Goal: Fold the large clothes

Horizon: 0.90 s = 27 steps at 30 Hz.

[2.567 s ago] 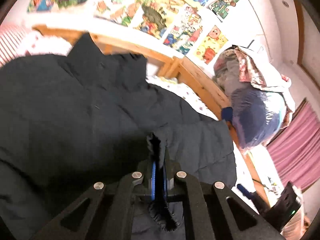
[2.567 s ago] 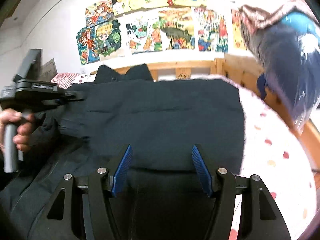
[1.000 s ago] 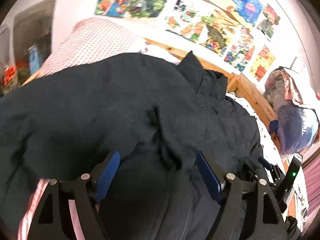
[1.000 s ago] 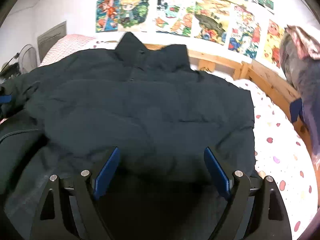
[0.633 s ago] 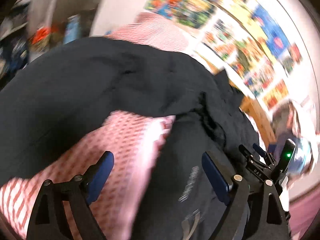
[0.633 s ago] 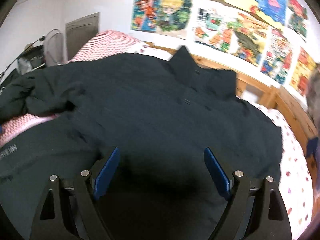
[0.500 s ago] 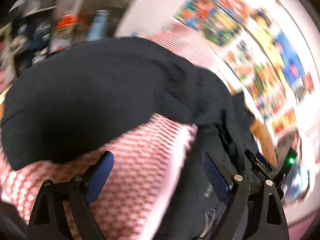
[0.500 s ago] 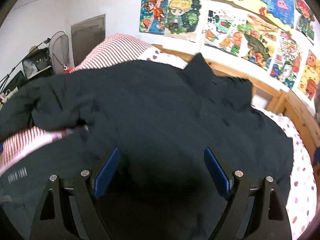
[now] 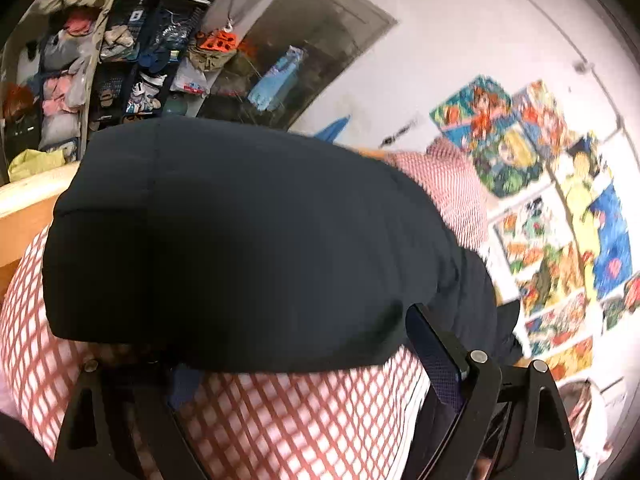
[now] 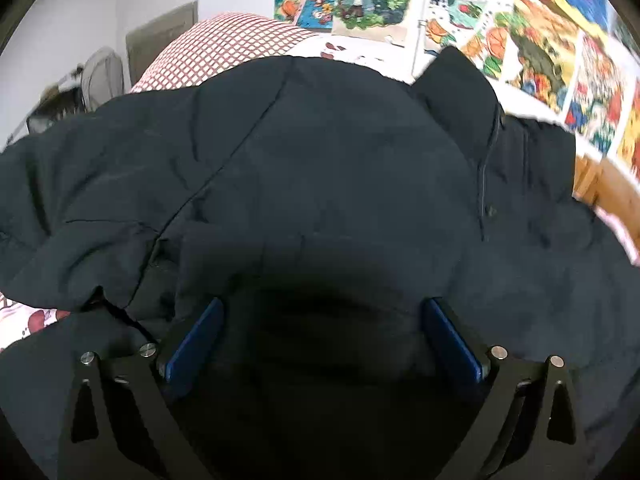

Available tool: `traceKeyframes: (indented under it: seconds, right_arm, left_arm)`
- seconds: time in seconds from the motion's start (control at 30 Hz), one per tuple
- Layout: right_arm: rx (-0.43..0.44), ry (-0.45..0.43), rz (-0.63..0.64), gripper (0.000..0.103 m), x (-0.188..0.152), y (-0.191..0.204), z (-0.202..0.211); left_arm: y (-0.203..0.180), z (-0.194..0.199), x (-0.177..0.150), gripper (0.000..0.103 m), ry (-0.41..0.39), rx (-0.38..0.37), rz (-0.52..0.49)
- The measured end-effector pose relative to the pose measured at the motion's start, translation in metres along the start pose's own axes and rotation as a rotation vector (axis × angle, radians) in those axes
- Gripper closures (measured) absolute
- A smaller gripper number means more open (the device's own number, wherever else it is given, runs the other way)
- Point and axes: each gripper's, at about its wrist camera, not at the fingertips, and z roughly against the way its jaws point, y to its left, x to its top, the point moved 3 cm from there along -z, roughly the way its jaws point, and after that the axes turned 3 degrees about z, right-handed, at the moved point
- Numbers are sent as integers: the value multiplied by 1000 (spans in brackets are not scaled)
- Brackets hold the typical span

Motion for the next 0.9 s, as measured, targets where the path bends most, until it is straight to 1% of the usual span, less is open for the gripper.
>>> traceKeyframes:
  seconds: [0.03,0.1,0.17,0.2,0.23,0.27,0.33,0.43,0.53,0.6,0.67,0.7,0.73,0.8,0.9]
  right_arm:
    - [8,-8,-12,4,-3,-2,-1]
    - [12,-15,-19,3,-6,-2,-1]
    - [12,-25,-21,3,-9,-2,0]
    - [13,-32,-24,3,-10,-3,1]
    - [14,-48,-31,3,-12,-4,4]
    - [15,-60,-37,3,-14,-6,8]
    - [37,-73,-51,3,-14,-12,17]
    - [128,-37,-98,3,-14,-25,33]
    - [183,-2,-153,3,-15,-47,51]
    - [179,13,-171,3,-22,-61,64]
    - [147,28,-186,3,-35,-82,80]
    - [130,45,-182,3,-40,-90,84]
    - [110,53,-190,3,-46,-99,89]
    - [69,69,-200,3,-59,-117,99]
    - [30,87,-207,3,-77,-144,112]
  left_arm:
    - [3,3,3,14,-20,4,-3]
    - [3,5,8,20,-61,15,-7]
    - [5,9,10,23,-83,12,5]
    - [5,10,12,29,-98,11,11]
    - [4,11,14,40,-108,13,11]
    - [3,13,17,45,-124,22,7]
    - [0,19,24,64,-157,31,-7]
    - [-11,31,39,78,-200,25,-53]
    - [-29,46,50,85,-229,-13,-101]
    - [-49,56,55,89,-258,-44,-149]
    - [-76,66,55,90,-286,-79,-216]
    - [-96,72,54,90,-302,-103,-265]
    - [-107,76,51,90,-310,-120,-289]
    - [-144,84,44,90,-304,-181,-370]
    - [-187,97,29,90,-285,-253,-480]
